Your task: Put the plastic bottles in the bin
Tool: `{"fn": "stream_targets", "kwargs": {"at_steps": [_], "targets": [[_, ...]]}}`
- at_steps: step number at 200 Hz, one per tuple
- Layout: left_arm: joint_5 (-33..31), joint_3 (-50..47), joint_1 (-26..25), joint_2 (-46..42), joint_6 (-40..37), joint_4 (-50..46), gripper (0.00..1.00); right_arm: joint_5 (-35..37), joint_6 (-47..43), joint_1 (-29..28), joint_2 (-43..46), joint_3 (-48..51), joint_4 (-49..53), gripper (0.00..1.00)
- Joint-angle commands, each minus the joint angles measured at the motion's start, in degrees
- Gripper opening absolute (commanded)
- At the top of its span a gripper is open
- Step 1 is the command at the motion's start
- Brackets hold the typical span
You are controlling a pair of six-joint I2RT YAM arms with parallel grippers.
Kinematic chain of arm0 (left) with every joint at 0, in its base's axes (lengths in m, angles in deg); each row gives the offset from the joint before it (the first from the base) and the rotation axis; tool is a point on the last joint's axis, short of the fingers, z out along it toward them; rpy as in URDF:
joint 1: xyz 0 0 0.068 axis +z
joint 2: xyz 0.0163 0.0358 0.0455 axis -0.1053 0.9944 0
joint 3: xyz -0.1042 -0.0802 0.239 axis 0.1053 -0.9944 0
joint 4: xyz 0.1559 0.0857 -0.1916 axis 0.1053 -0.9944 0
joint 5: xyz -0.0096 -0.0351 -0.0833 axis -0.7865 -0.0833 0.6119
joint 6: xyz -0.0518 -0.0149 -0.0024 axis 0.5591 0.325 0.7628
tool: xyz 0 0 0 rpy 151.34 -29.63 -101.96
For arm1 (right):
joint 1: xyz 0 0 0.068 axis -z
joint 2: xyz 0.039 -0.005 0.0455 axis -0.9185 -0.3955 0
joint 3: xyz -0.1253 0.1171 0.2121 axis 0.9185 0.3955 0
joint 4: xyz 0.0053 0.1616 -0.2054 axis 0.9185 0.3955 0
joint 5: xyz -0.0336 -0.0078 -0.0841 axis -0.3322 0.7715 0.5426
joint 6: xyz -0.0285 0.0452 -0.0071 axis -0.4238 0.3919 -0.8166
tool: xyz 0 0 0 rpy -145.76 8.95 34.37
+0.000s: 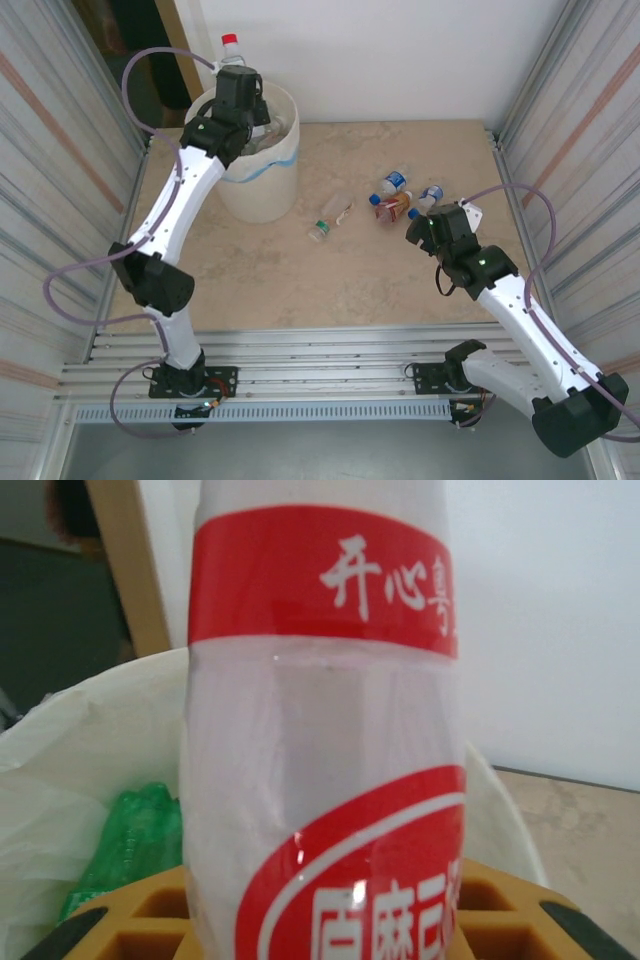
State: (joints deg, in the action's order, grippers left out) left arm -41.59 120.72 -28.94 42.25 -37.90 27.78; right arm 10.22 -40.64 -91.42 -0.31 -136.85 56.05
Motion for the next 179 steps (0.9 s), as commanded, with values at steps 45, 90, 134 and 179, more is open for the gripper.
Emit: {"fn": "stream_targets", "kwargs": {"at_steps": [45,90,134,179], "targets": [[-5.70,8.54,3.10,6.63,4.97,-11.70,0.36,-0.48,1.71,0.36,1.55,0.56,0.53,0.98],[-7.52,5.34,4.10,6.36,6.83,-13.59,0.39,-0.64,1.62,0.34,1.59,0.91,0.24,0.98],[-8.45,2.08,4.29,4.89,8.52,-13.85,0.53,-1.31,1.53,0.32,1.13,0.73,-0.31,0.98],[-8.95,0.90,4.27,3.85,9.47,-13.94,0.70,-1.41,1.44,0.36,1.26,0.73,-0.31,0.98]]}}
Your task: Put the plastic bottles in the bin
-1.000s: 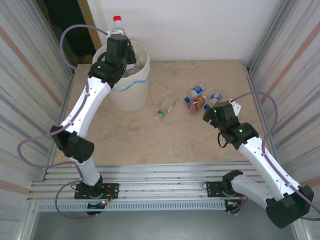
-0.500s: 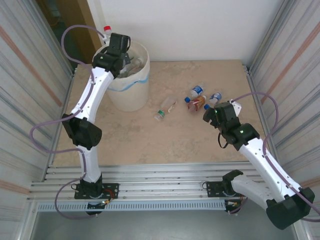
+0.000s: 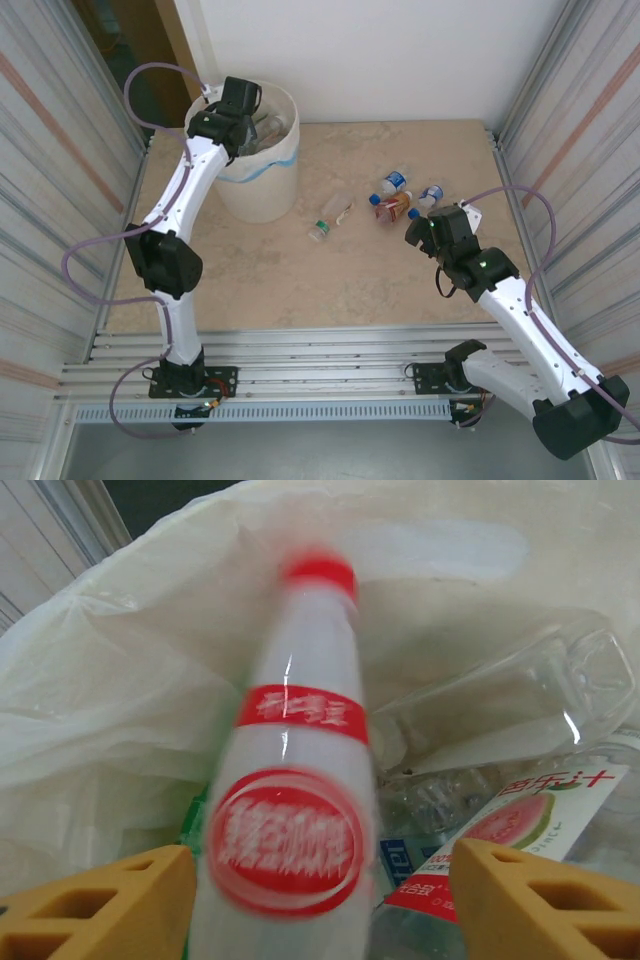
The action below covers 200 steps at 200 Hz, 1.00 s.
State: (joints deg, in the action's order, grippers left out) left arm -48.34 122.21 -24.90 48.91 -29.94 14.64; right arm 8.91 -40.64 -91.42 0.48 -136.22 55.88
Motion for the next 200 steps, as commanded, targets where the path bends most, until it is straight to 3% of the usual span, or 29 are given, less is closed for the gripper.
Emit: {"fn": "stream_targets", "kwargs": {"at_steps": [1,113,200], "targets": [[-2.21,-0.60,0.27,-2.85,1.48,-0.80,0.70,-0.12,1.44,0.36,0.50,0.10,-0.09,0.98],[5.86,-0.42,-3.22,-7.65,-5.31,5.93,0.67,-0.68,0.09,0.36,-1.45,-1.40,-1.41,0.98],[8.49,-6.89,-14.91,-14.00,-16.79,15.19,0.67,3.20,0.08,0.45,0.05,-1.10,-0.09,0.98]]}}
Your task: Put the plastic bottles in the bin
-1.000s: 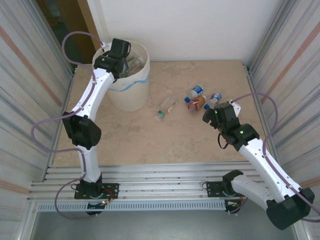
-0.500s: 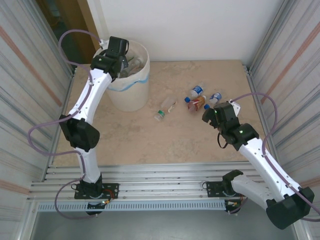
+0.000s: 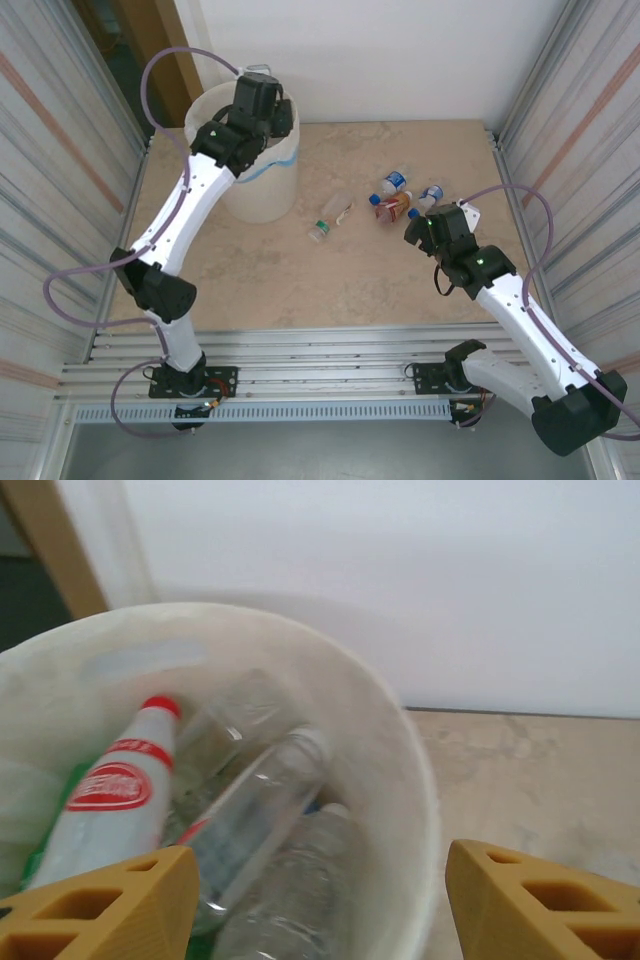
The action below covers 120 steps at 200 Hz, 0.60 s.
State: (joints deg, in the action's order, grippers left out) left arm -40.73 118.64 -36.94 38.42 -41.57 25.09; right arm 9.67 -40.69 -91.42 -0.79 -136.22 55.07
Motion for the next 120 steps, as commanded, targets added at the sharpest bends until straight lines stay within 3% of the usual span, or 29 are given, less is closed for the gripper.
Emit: {"fn": "stream_targets", "kwargs": {"at_steps": [1,33,77,120], "targets": [[0.88,-3.52,-3.08,-3.58,-5.23,4.92,0.67,2.44,0.10,0.45,1.33,-1.07,0.74,0.98],[3.49,-9.25,-7.11,-5.88,-7.91,8.79,0.74,2.87,-0.11,0.54,1.83,-0.97,0.89,0.98],[4.01,-12.72,-12.06,-5.40,-10.58,7.49,0.98,3.14,0.26,0.87,2.06,-0.97,1.20,0.98],[5.77,-16.27,-14.61,-3.06,-8.91,5.17,0.99,3.25,1.41,1.15,1.73,-0.70,1.38,0.98]]}}
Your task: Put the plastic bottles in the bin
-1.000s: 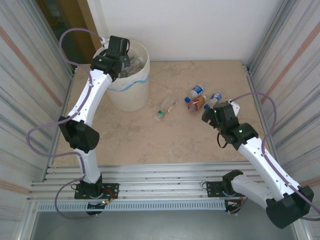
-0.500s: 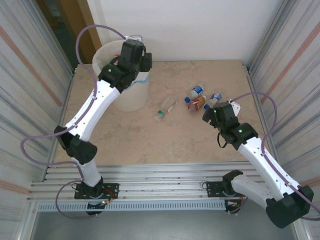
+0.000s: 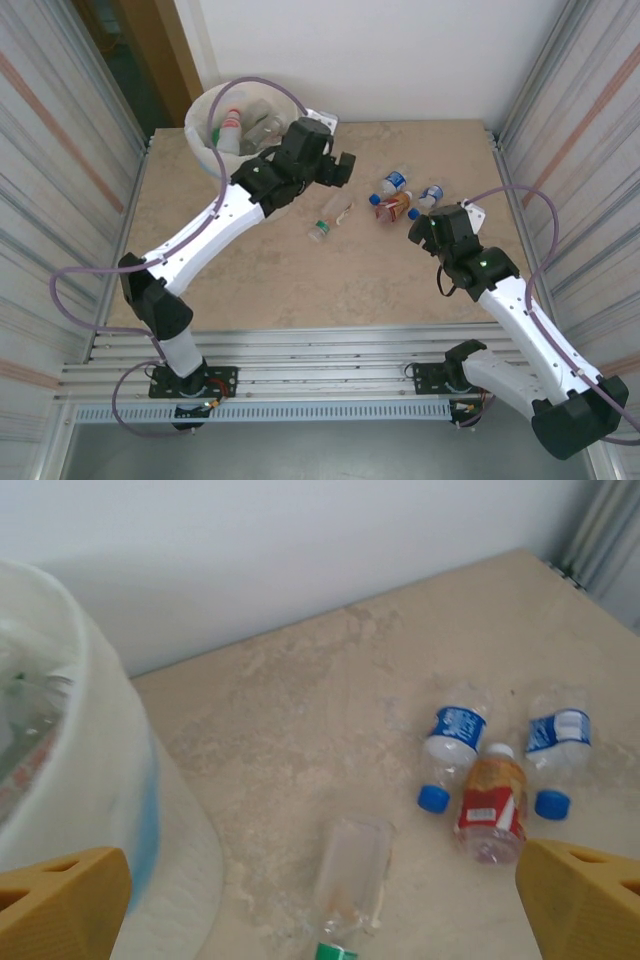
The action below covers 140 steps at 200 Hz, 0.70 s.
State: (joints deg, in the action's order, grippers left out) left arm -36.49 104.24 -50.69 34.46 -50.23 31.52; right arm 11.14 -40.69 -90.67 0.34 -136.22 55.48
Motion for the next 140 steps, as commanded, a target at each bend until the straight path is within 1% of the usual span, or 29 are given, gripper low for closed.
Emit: {"fn": "stream_targets", "kwargs": {"at_steps": [1,40,75,92,122,140], "targets": [[1.55,-1.97,-0.87,1.00,-0.25,-1.29,0.99,1.82,1.44,0.41,0.58,-0.65,0.97,0.98],[3.36,-3.11,-1.32,5.89,3.18,-5.21,0.99,1.99,2.34,0.76,0.61,-0.34,0.93,0.98],[3.63,-2.96,-1.24,10.47,3.91,-6.25,0.98,2.09,2.53,1.18,1.09,-0.12,0.92,0.98],[4.35,-2.05,-0.58,12.83,4.69,-7.17,0.96,2.12,2.76,1.29,1.44,0.11,1.05,0.98],[8.40,-1.40,1.43,16.41,6.54,-7.67,0.94,2.21,3.06,1.47,2.35,0.68,1.40,0.98],[9.17,-0.45,2.10,18.37,6.88,-8.34,0.94,2.46,3.24,1.55,2.97,1.06,1.65,0.98]]}}
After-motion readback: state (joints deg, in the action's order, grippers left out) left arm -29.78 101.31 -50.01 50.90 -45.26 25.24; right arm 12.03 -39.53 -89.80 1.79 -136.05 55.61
